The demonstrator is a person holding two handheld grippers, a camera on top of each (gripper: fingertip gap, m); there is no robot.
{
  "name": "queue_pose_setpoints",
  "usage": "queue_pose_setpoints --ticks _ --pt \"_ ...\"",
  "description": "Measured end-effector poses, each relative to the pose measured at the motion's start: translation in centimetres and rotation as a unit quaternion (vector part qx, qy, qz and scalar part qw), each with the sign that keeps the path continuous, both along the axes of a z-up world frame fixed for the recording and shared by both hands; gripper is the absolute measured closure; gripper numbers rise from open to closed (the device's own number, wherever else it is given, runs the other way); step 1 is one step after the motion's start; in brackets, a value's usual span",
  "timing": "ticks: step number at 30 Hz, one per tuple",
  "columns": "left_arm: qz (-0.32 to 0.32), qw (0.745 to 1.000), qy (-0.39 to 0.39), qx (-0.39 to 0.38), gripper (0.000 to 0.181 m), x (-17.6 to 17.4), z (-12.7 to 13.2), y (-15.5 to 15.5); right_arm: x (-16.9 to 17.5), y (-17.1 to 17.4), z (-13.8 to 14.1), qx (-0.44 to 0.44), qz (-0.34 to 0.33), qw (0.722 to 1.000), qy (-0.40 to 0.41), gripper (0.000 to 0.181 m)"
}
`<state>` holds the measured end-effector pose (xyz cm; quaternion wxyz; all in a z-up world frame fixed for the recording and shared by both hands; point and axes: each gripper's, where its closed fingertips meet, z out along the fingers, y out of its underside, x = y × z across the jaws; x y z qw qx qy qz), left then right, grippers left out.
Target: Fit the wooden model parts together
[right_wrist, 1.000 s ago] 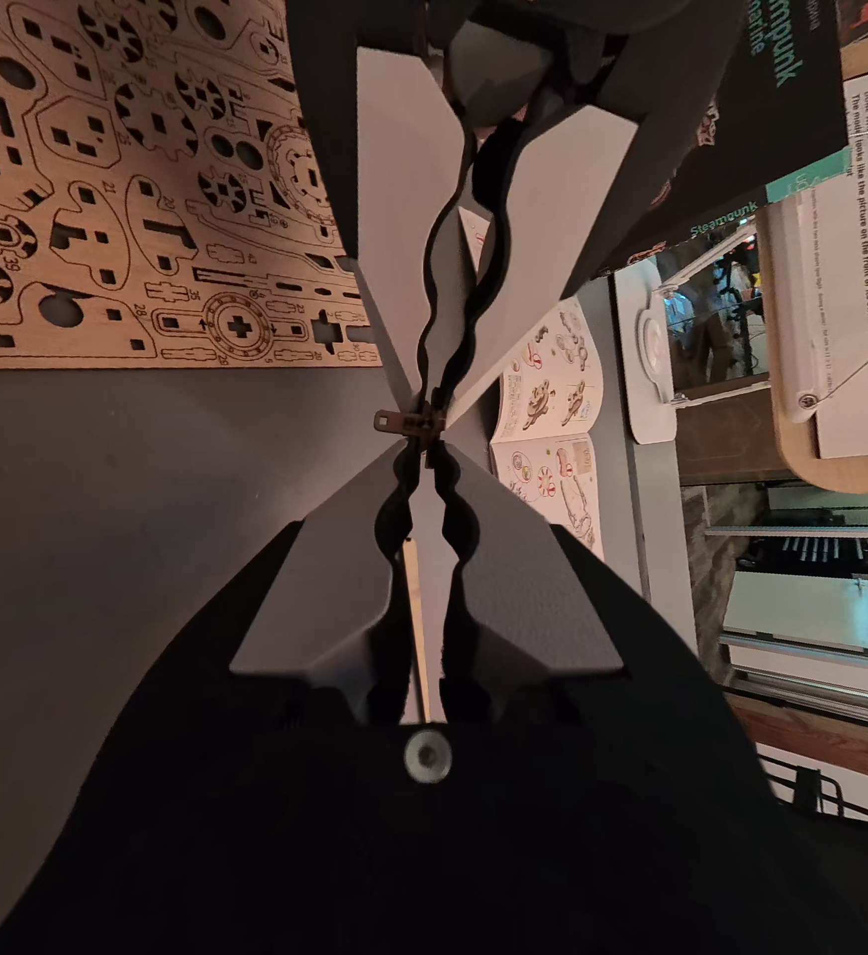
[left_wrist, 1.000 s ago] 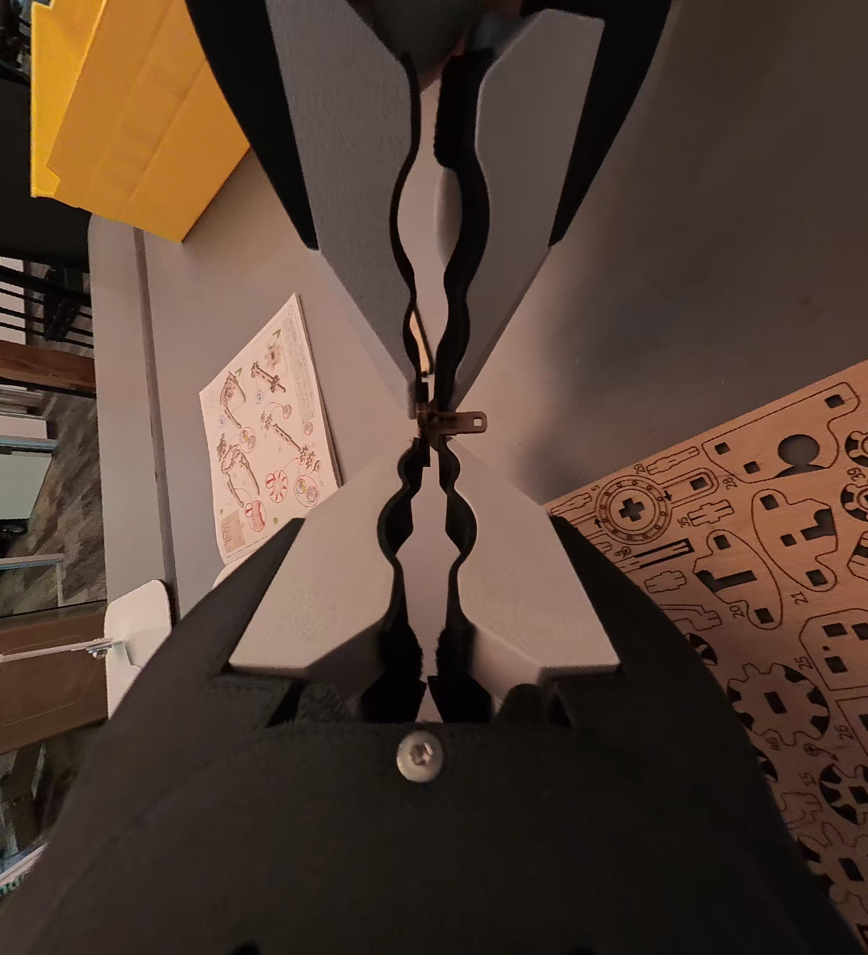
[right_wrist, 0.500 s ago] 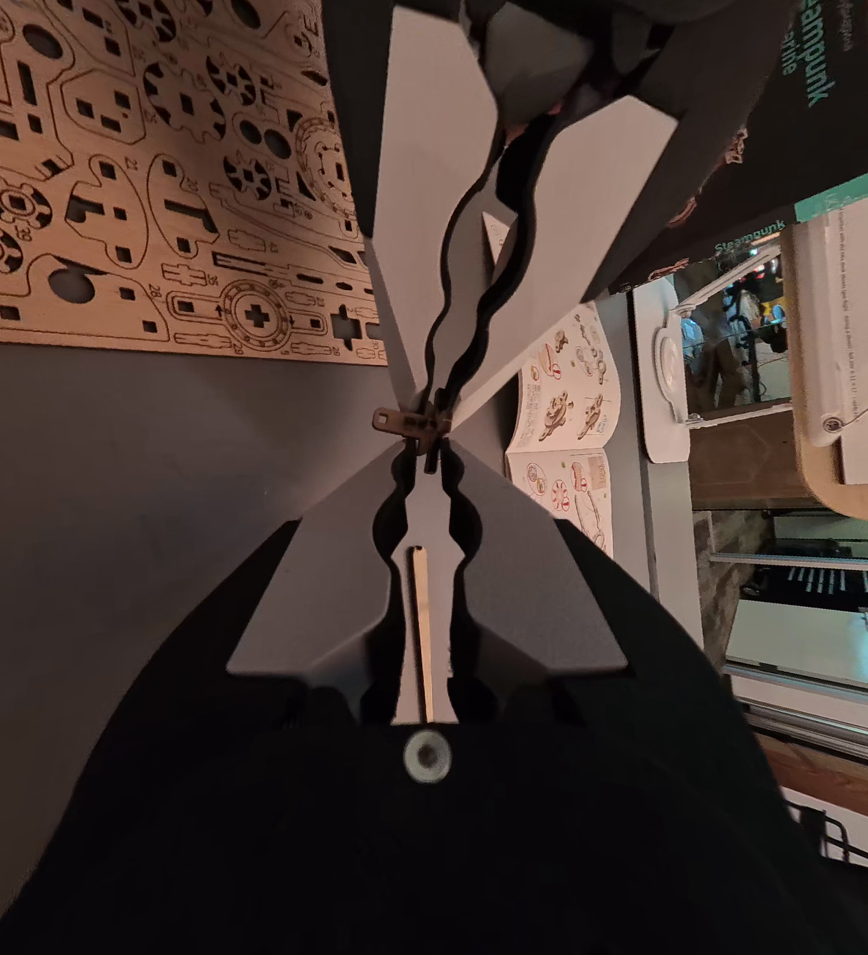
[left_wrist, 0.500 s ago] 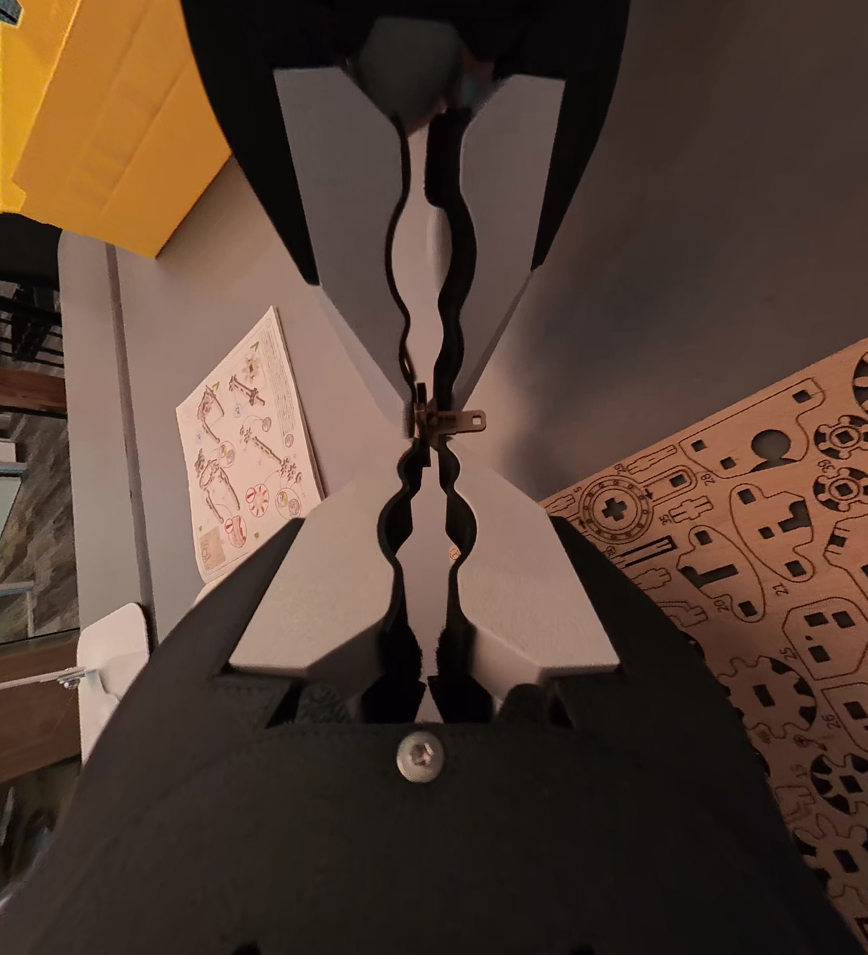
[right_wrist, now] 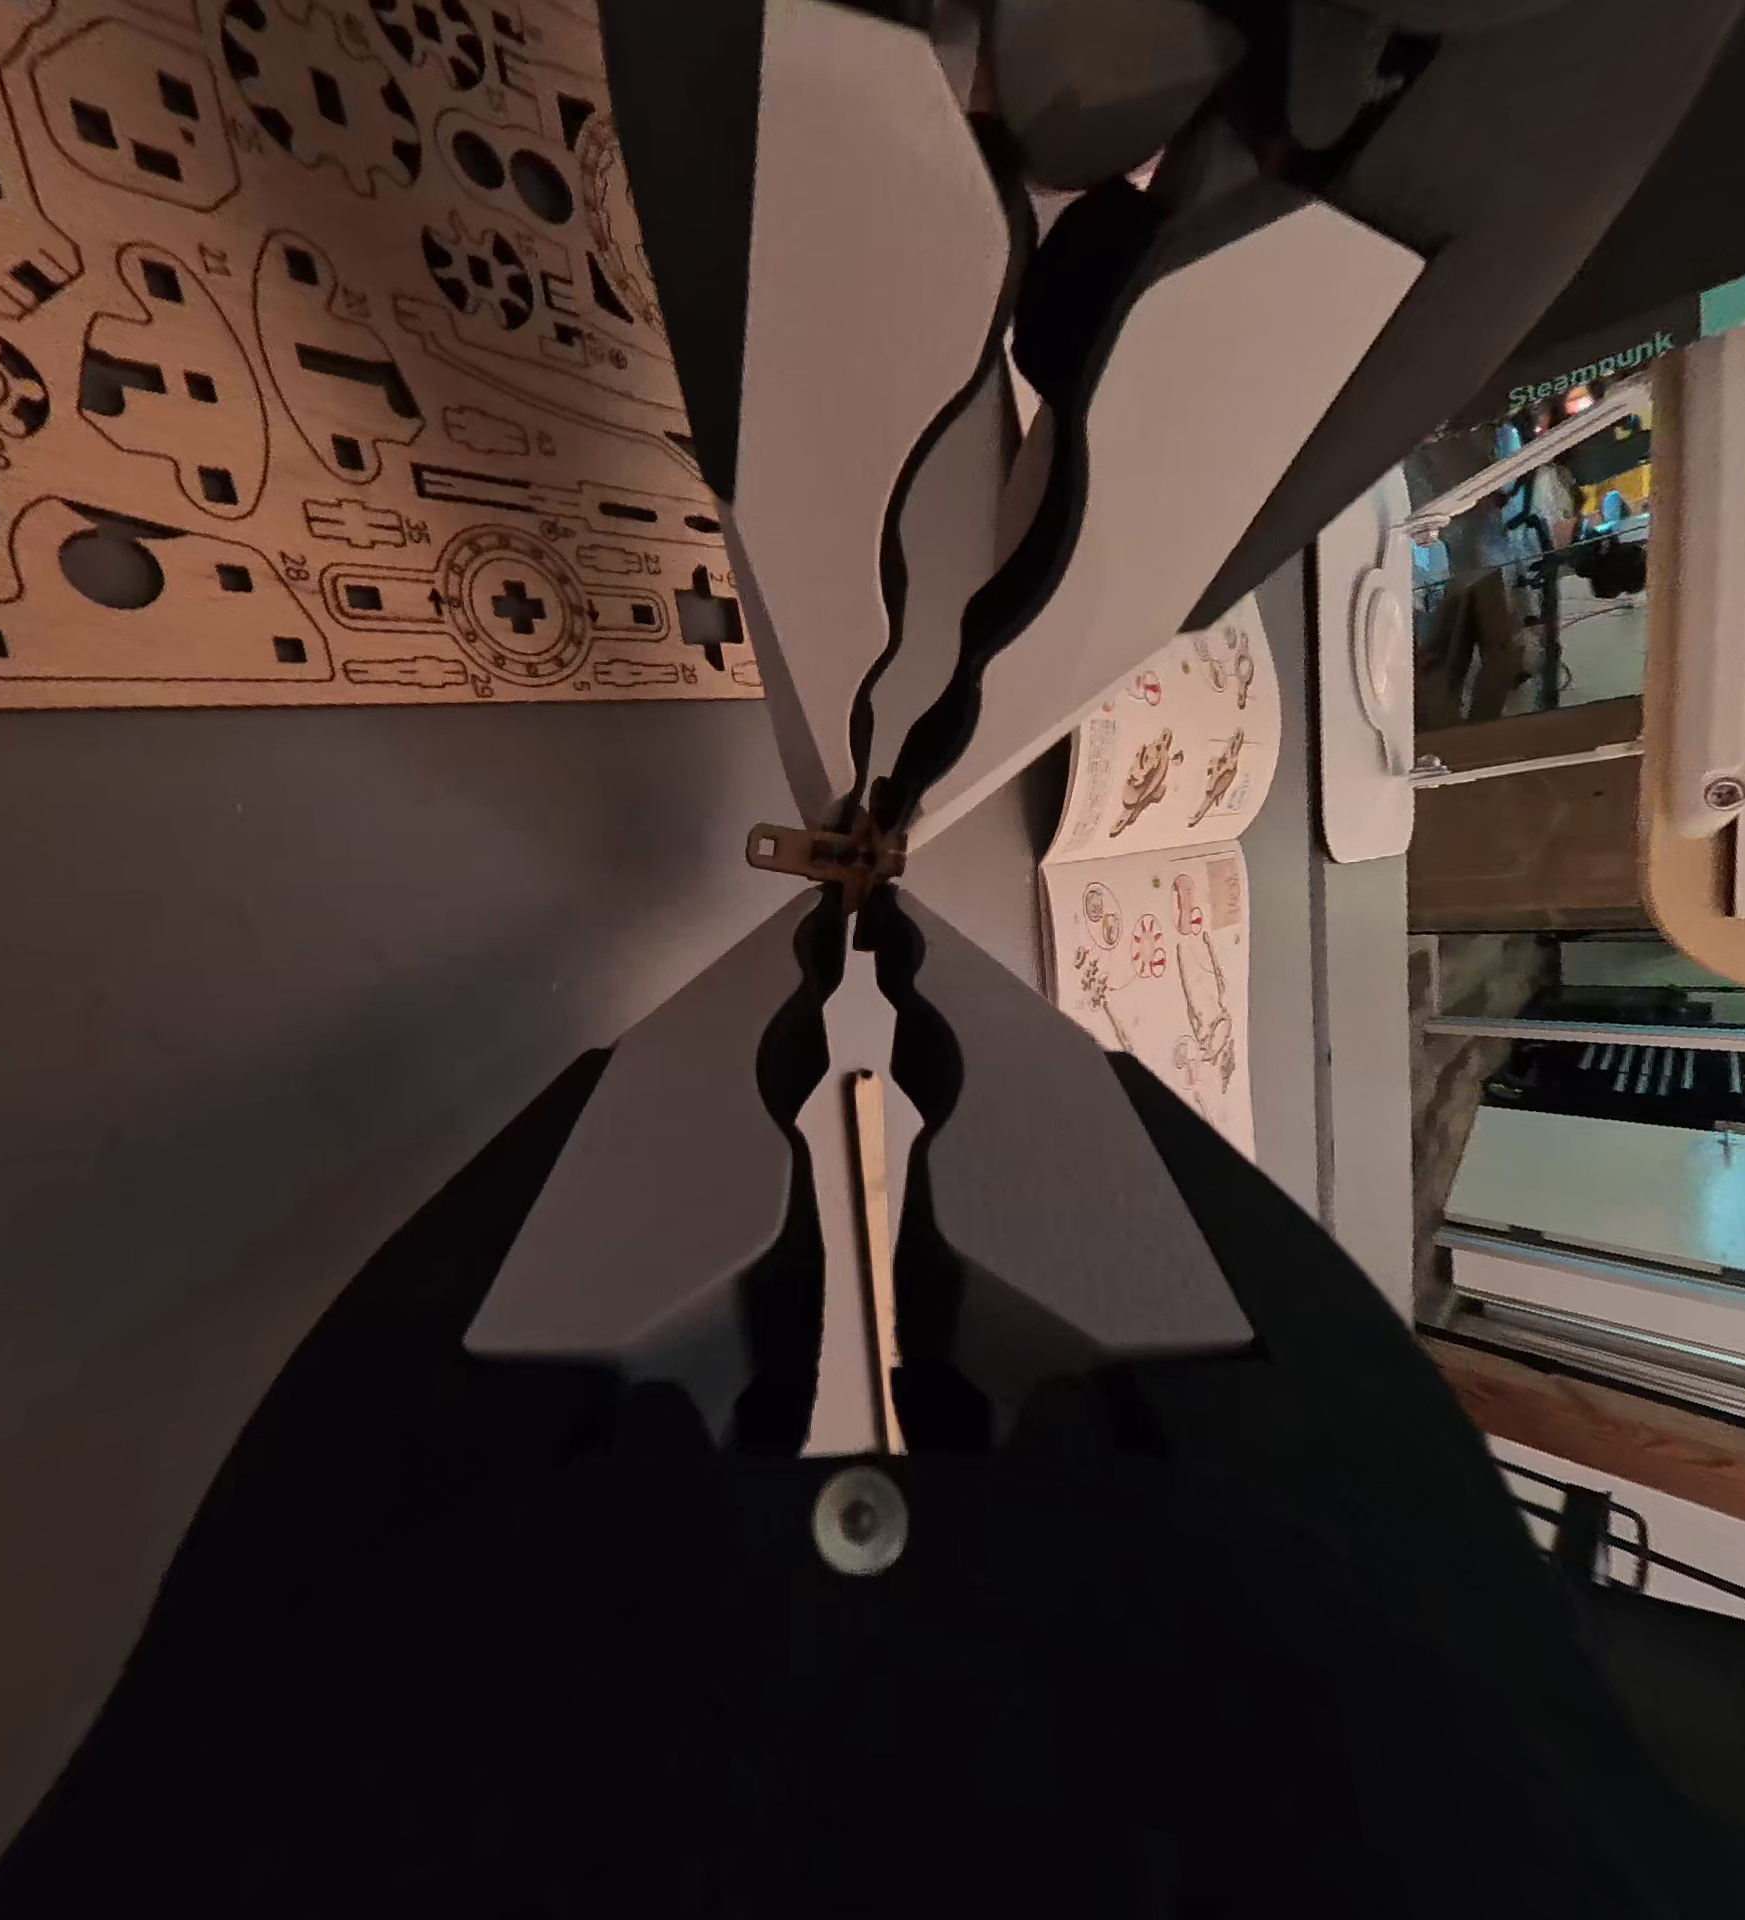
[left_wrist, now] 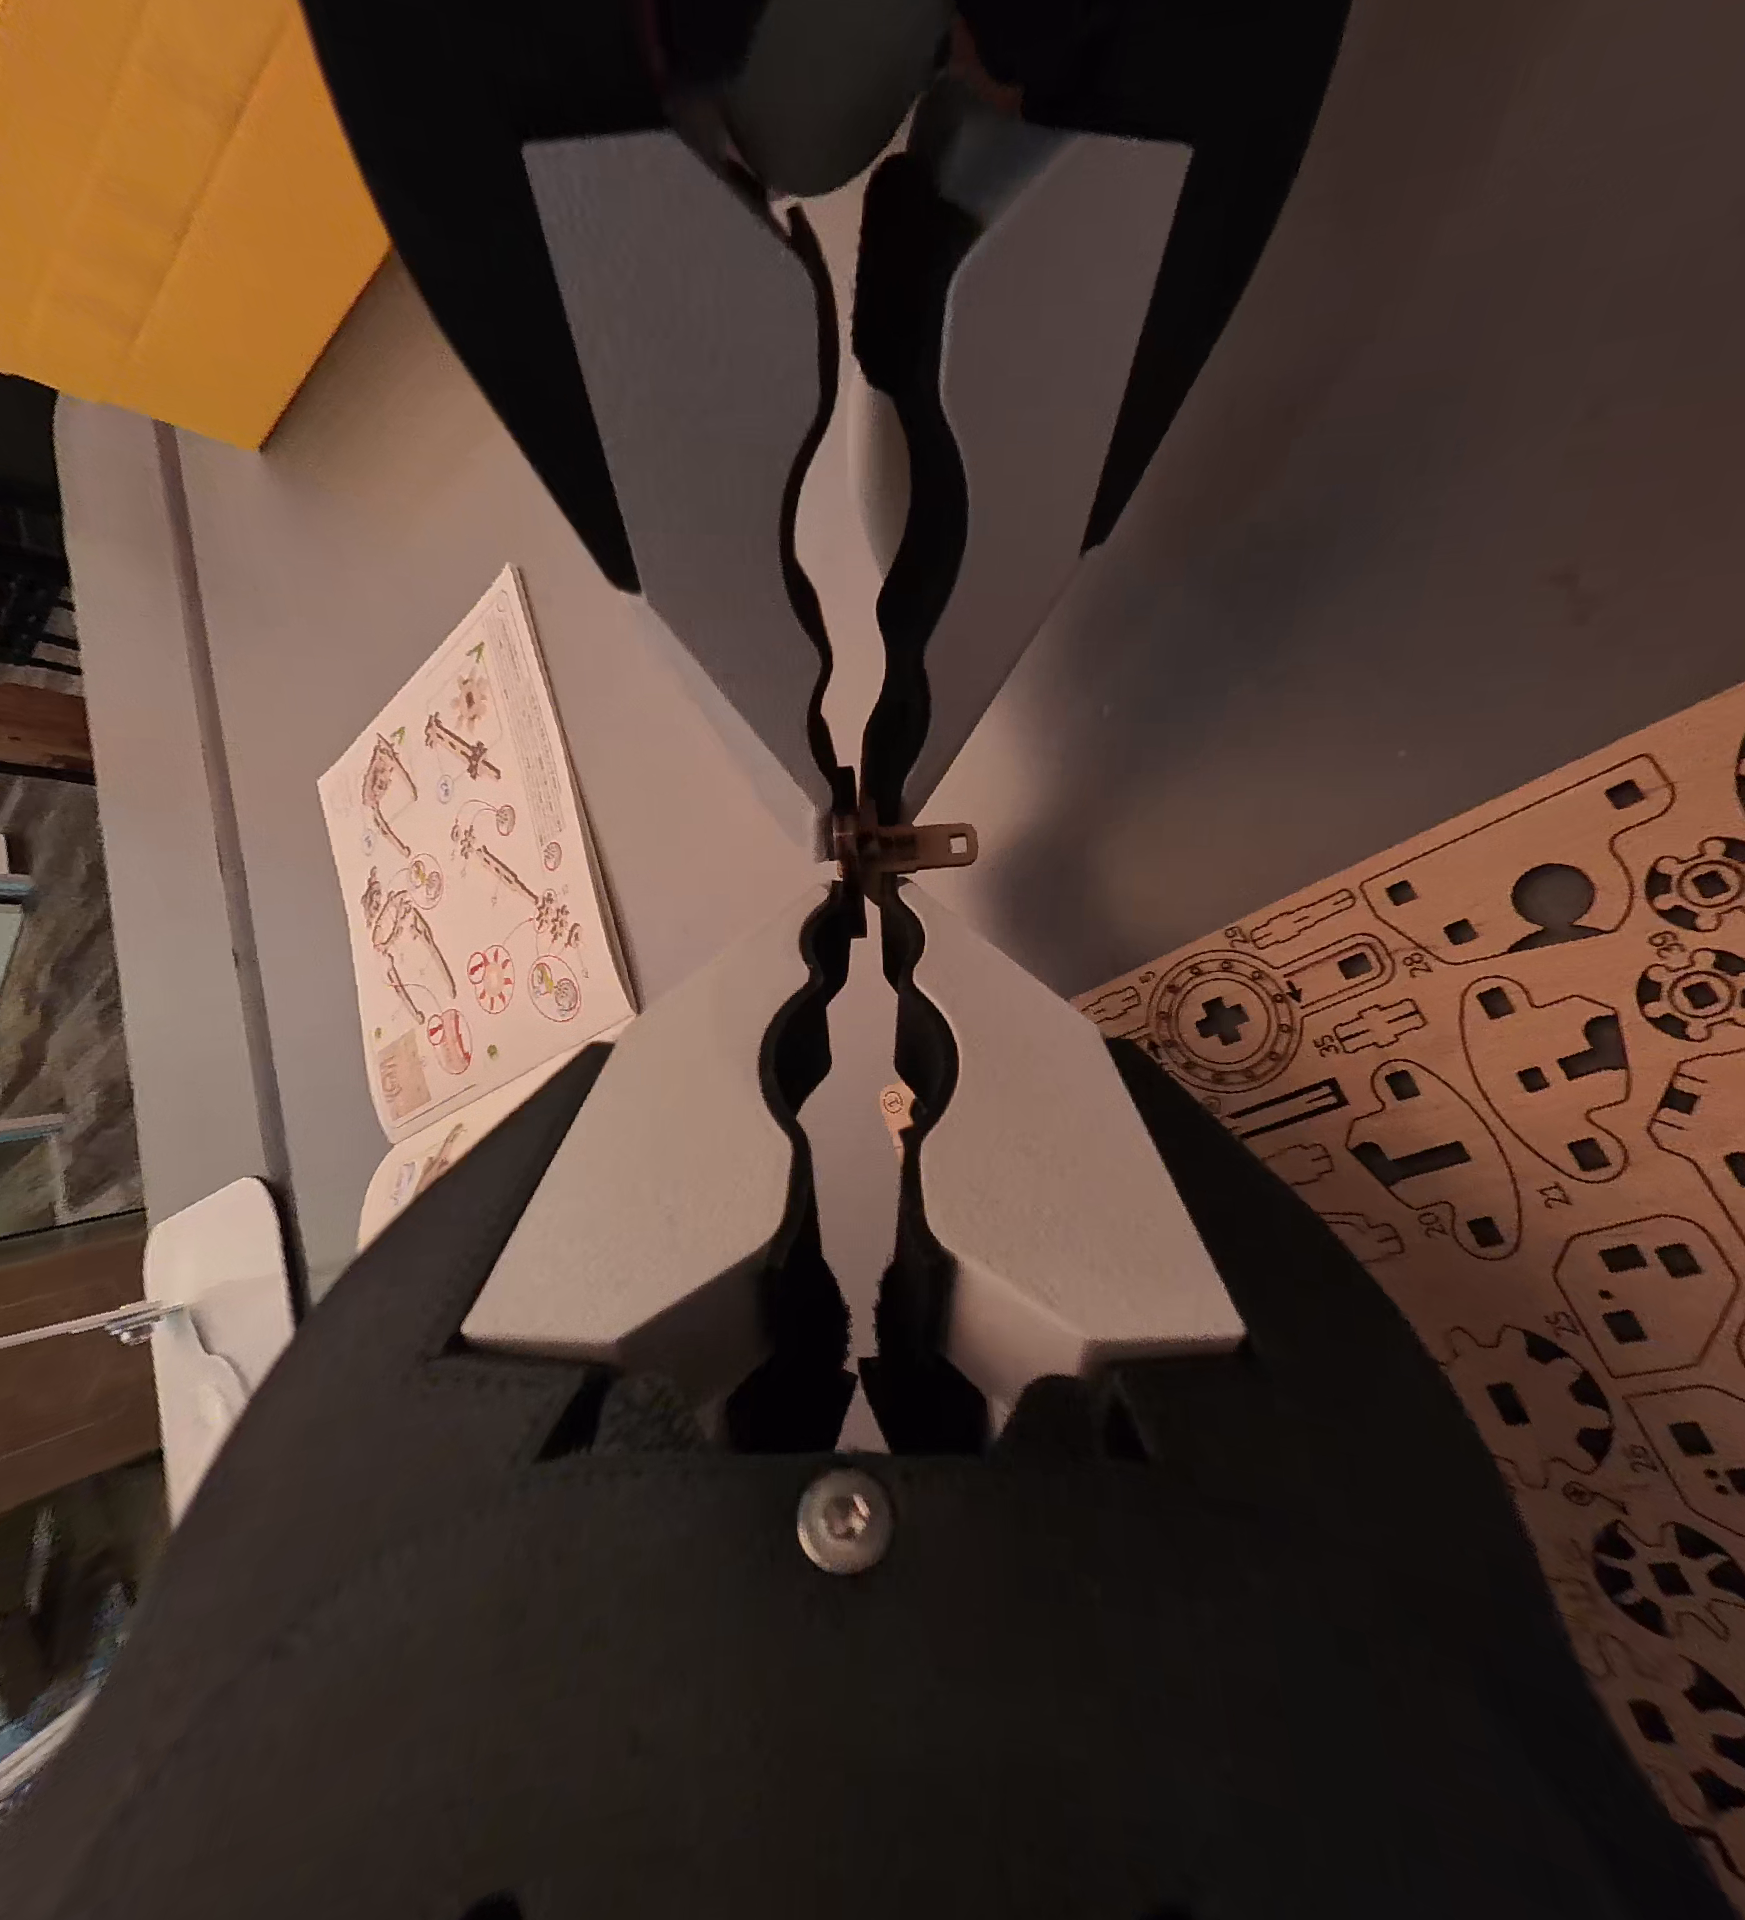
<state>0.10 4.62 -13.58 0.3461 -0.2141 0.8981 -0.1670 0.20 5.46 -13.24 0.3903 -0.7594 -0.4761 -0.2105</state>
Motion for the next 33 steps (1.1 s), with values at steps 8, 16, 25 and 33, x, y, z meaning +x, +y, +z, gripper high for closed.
queue_pose_setpoints --ticks 8,16,25,33 --pt "-0.001 1.0 0.023 -0.006 0.178 -0.3 -0.6 -0.1 -0.2 -0.1 -0.7 -0.023 0.0 0.999 0.024 0.177" --pt "0.017 0.993 0.035 -0.108 0.178 0.0 0.2 0.1 -0.7 0.0 0.0 -0.029 0.018 0.993 0.115 0.159" --pt "0.022 0.994 0.037 -0.105 0.178 -0.1 0.3 0.2 -0.4 -0.1 1.1 -0.015 0.022 0.989 0.145 0.176" --pt "0.019 0.995 0.036 -0.094 0.178 -0.2 0.3 0.0 -0.7 -0.2 1.0 -0.022 0.027 0.988 0.153 0.177"
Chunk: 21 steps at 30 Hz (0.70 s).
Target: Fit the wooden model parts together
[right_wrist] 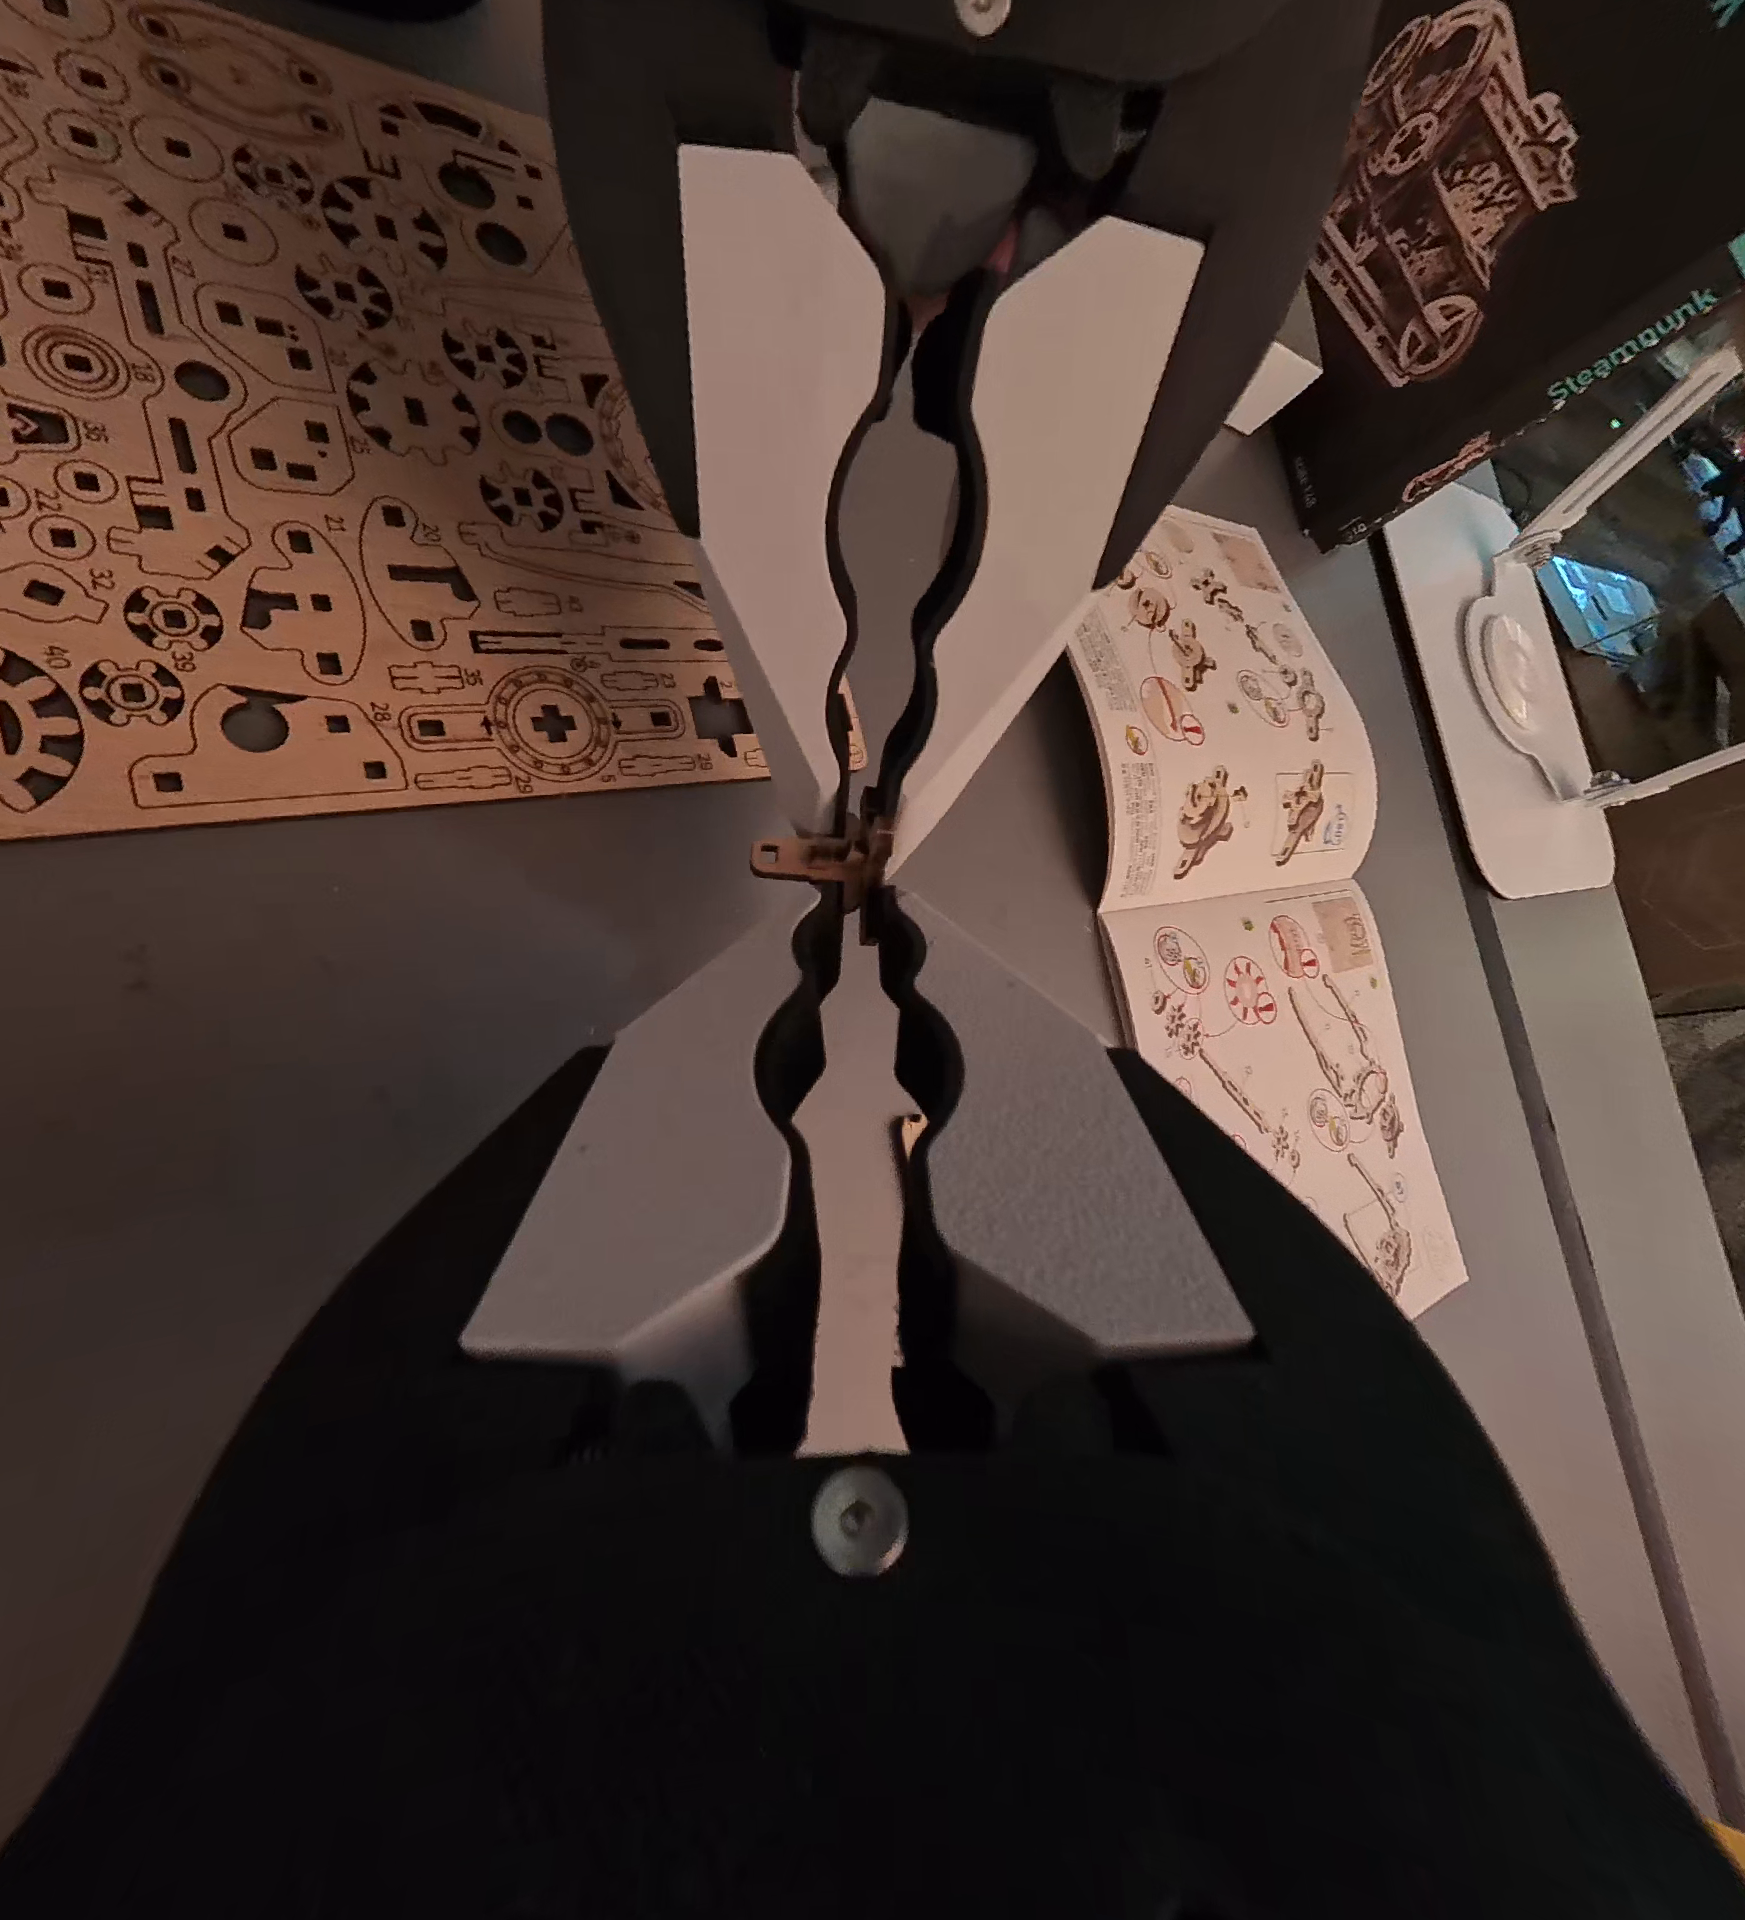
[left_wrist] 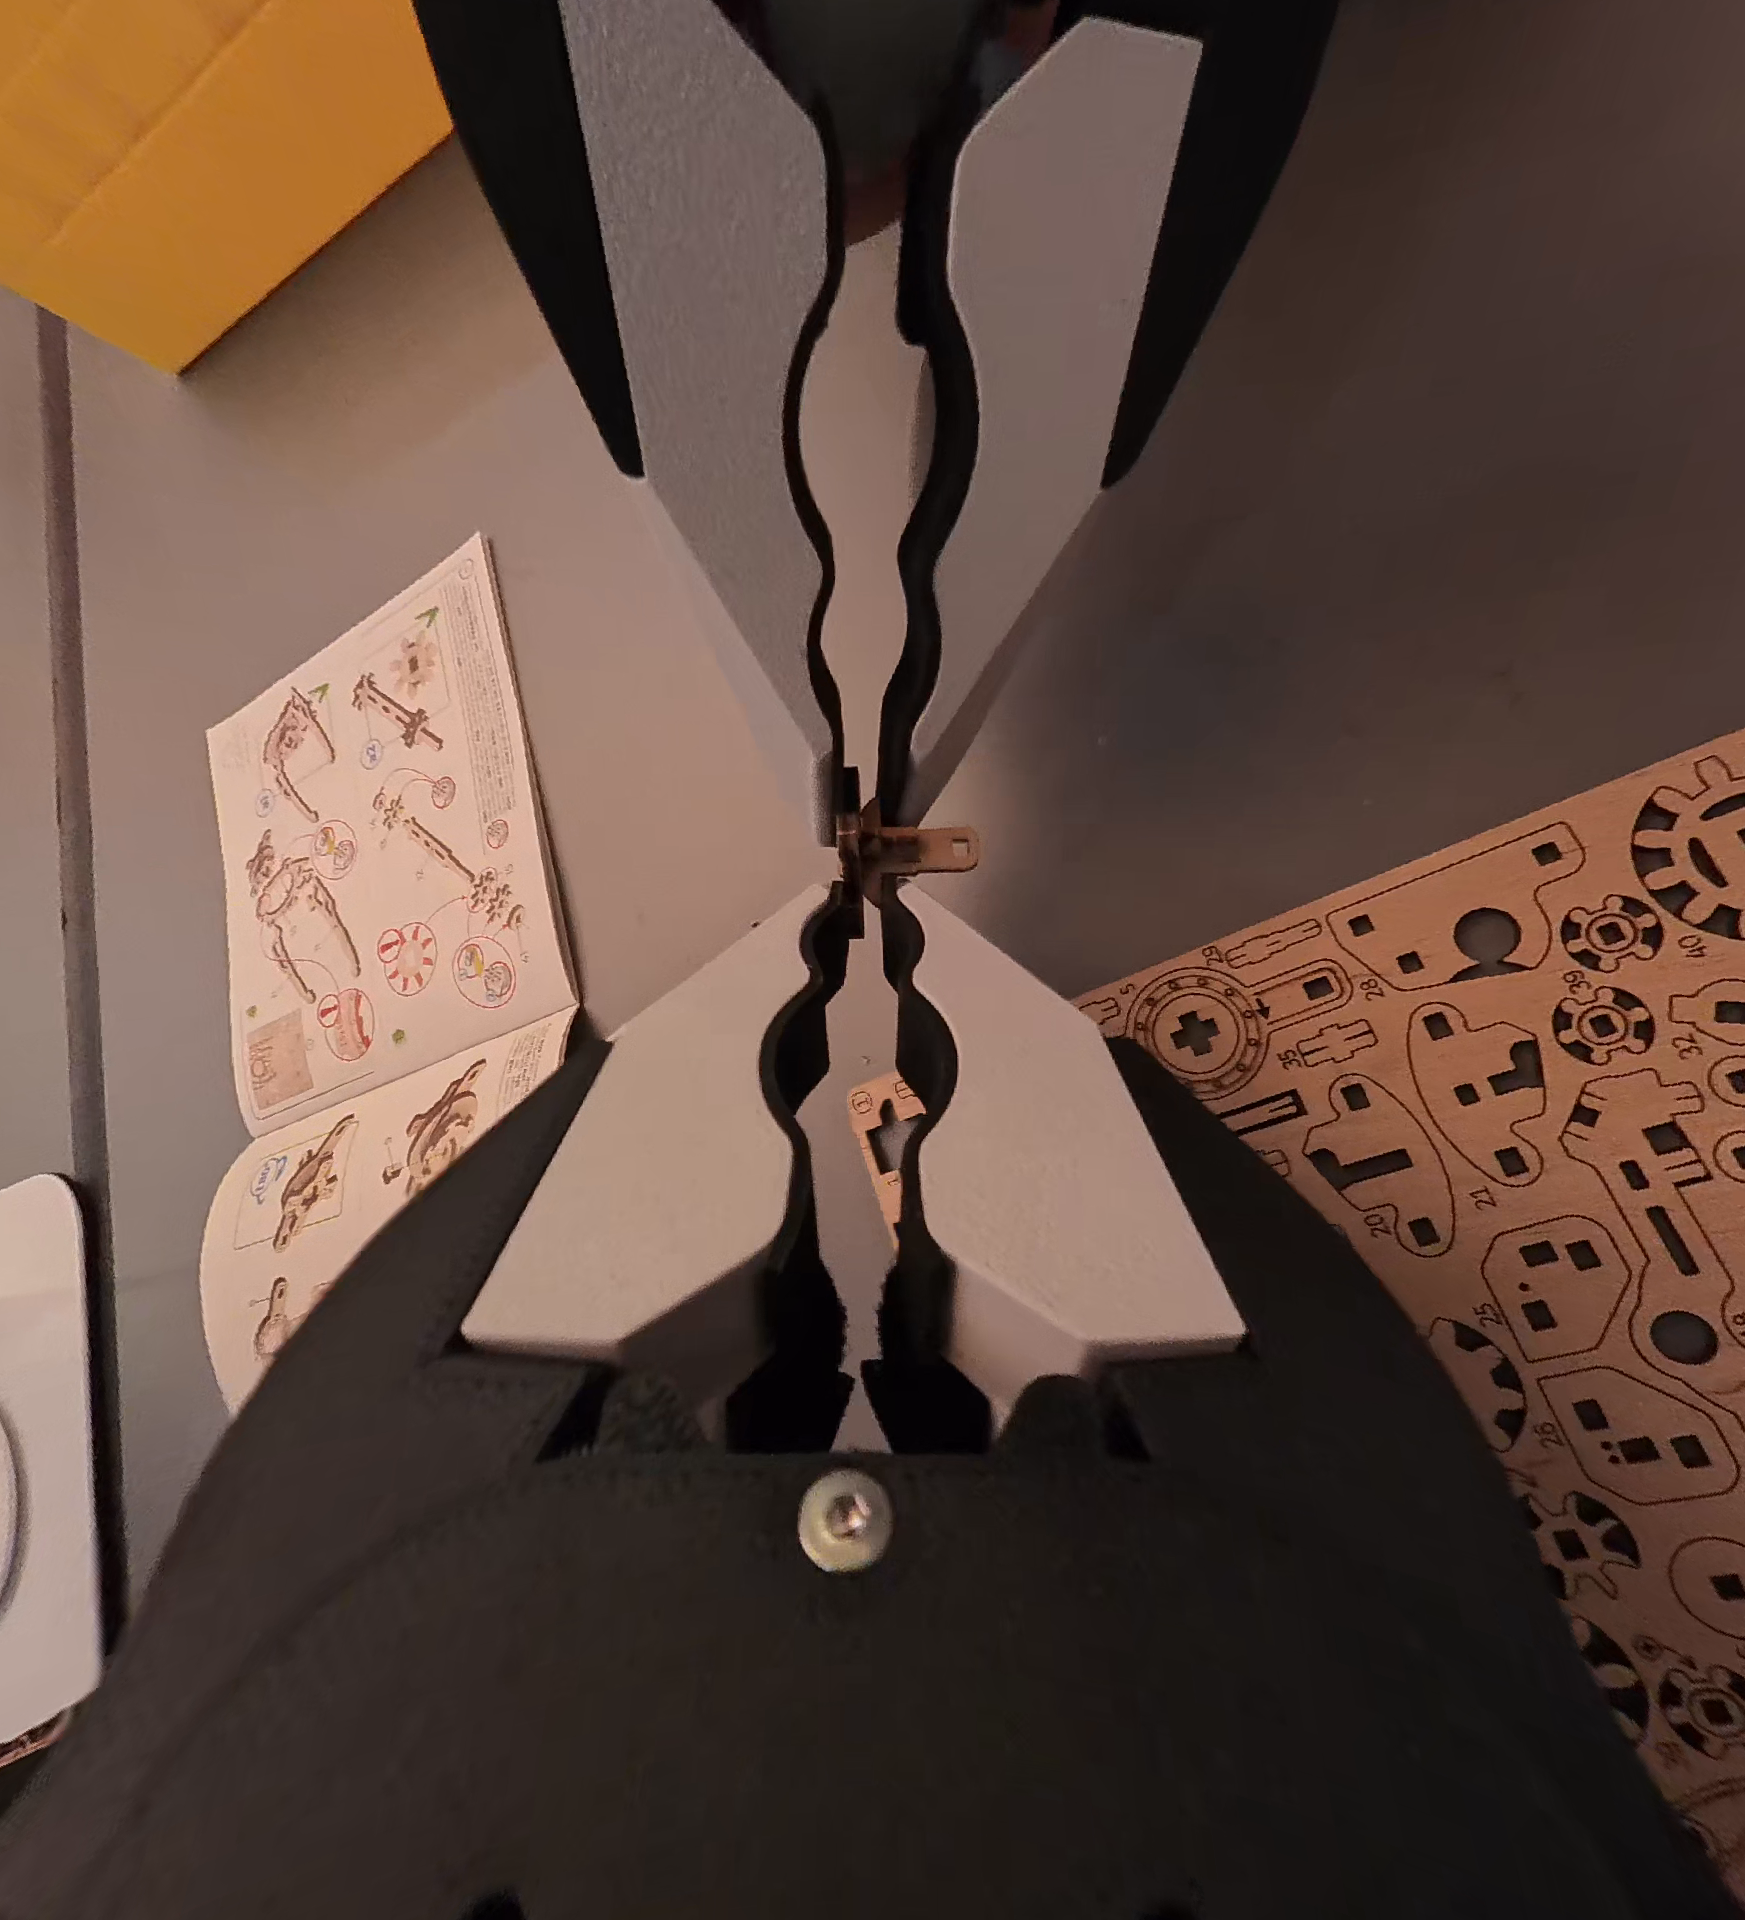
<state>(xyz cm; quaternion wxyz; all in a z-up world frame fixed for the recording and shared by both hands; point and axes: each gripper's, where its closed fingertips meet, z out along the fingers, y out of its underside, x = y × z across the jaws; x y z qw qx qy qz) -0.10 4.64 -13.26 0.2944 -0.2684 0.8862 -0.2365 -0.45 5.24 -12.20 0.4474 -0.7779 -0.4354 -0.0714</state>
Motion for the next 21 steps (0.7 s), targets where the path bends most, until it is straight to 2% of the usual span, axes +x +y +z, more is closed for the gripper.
queue_pose_setpoints --ticks 10,15,18,21 --pt "-0.01 0.999 0.008 0.032 0.178 -0.2 -0.7 -0.1 -0.2 -0.2 -0.8 -0.039 -0.006 0.999 0.031 0.177" --pt "-0.018 0.999 0.014 0.029 0.178 -0.4 -0.7 -0.3 -0.4 -0.4 -0.9 -0.037 0.007 0.999 0.01 0.177" --pt "-0.019 0.999 -0.001 0.032 0.178 -0.3 -0.3 -0.2 -0.4 -0.5 -0.5 -0.037 0.01 0.999 0.038 0.176" --pt "-0.008 0.998 -0.033 0.049 0.178 0.4 0.1 0.6 0.8 -0.2 -0.3 -0.024 -0.004 1.0 0.015 0.144"
